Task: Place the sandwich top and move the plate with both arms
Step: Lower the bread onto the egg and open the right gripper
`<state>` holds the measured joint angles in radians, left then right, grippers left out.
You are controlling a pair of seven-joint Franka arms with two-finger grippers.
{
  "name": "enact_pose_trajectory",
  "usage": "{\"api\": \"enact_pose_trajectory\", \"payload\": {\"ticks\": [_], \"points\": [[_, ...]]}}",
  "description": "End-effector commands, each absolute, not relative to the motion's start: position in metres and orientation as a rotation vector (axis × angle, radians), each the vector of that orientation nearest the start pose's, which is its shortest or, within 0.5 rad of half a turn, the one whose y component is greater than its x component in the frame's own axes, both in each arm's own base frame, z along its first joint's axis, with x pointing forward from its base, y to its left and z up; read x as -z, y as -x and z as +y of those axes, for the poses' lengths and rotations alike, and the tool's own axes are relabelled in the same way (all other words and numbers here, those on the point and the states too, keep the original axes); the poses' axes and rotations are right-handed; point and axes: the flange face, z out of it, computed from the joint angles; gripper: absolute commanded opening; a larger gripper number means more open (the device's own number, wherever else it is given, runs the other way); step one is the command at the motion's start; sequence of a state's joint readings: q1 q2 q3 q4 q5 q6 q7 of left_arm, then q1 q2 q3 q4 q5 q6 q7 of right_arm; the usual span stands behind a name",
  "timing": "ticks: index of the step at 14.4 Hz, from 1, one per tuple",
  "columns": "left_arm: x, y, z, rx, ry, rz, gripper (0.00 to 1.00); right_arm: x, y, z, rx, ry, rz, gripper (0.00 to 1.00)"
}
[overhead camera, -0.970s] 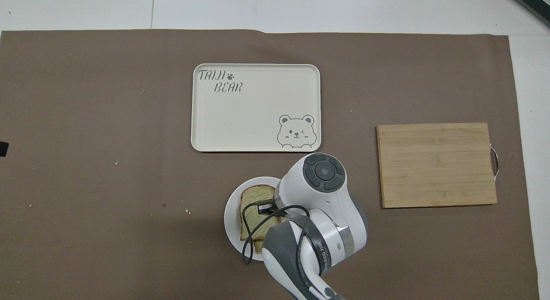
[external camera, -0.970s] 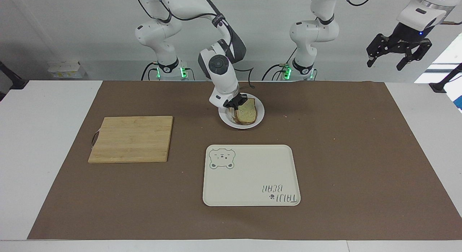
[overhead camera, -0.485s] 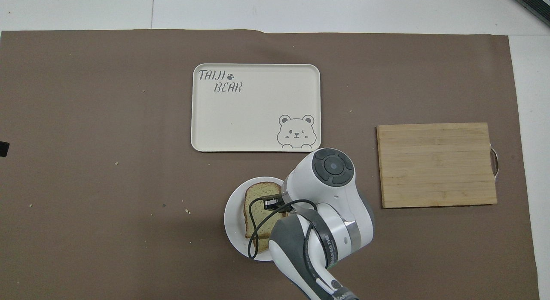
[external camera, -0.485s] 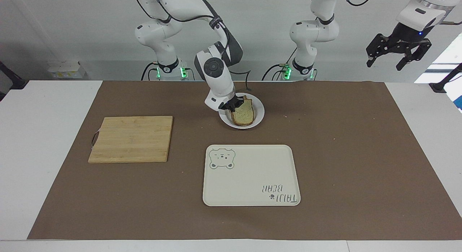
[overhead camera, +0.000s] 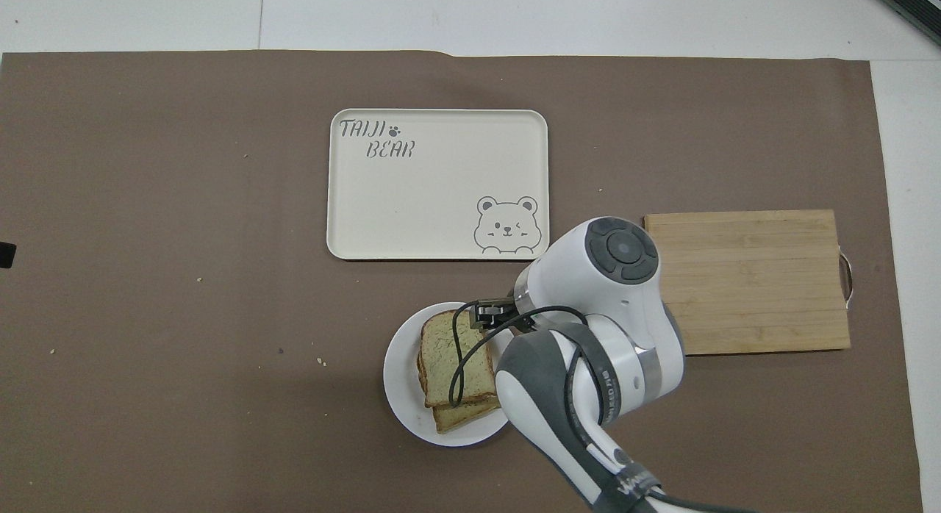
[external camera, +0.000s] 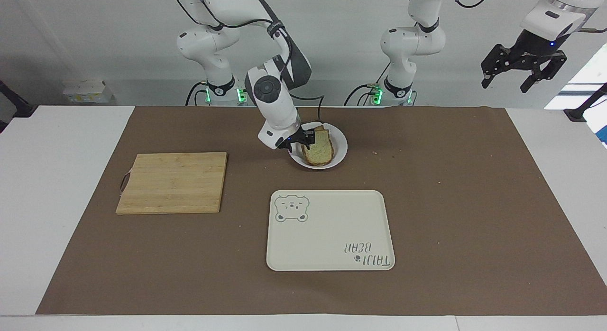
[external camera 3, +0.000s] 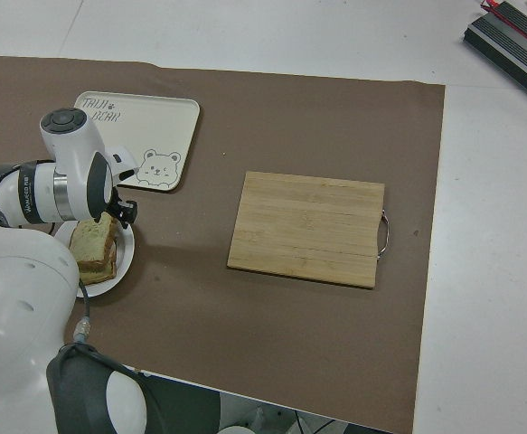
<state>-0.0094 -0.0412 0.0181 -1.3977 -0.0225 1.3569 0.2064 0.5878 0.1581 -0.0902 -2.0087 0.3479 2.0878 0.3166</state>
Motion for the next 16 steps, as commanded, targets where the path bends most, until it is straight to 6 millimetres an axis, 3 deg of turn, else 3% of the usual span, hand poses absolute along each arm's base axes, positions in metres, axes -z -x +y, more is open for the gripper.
{"api": "enact_pose_trajectory", "payload": {"ticks": [1,4,5,9,11,13,16], "points": [[-0.706,-0.506,0.003,-0.026,3.145,0.318,1.0,-0.412,-0.522,0.244,-0.221,2.947,0.003,1.0],[-0.693,-0.496,-0.004,-0.055,3.21,0.335,1.0,-0.442,-0.542,0.204,-0.179,3.005,0.034,1.0],[-0.68,-0.497,-0.008,-0.098,3.233,0.344,1.0,-0.449,-0.547,0.19,-0.17,3.026,0.048,1.0],[-0.64,-0.496,-0.03,-0.11,3.37,0.373,1.0,-0.473,-0.541,0.148,-0.248,3.036,0.126,1.0],[-0.59,-0.493,-0.039,-0.12,3.461,0.335,1.0,-0.491,-0.539,0.112,-0.253,3.029,0.203,1.0],[-0.541,-0.479,-0.064,-0.106,3.511,0.334,1.0,-0.5,-0.538,0.083,-0.255,3.026,0.238,1.0],[-0.484,-0.456,-0.086,-0.074,3.668,0.195,1.0,-0.51,-0.54,0.046,-0.206,3.104,0.204,1.0]]}}
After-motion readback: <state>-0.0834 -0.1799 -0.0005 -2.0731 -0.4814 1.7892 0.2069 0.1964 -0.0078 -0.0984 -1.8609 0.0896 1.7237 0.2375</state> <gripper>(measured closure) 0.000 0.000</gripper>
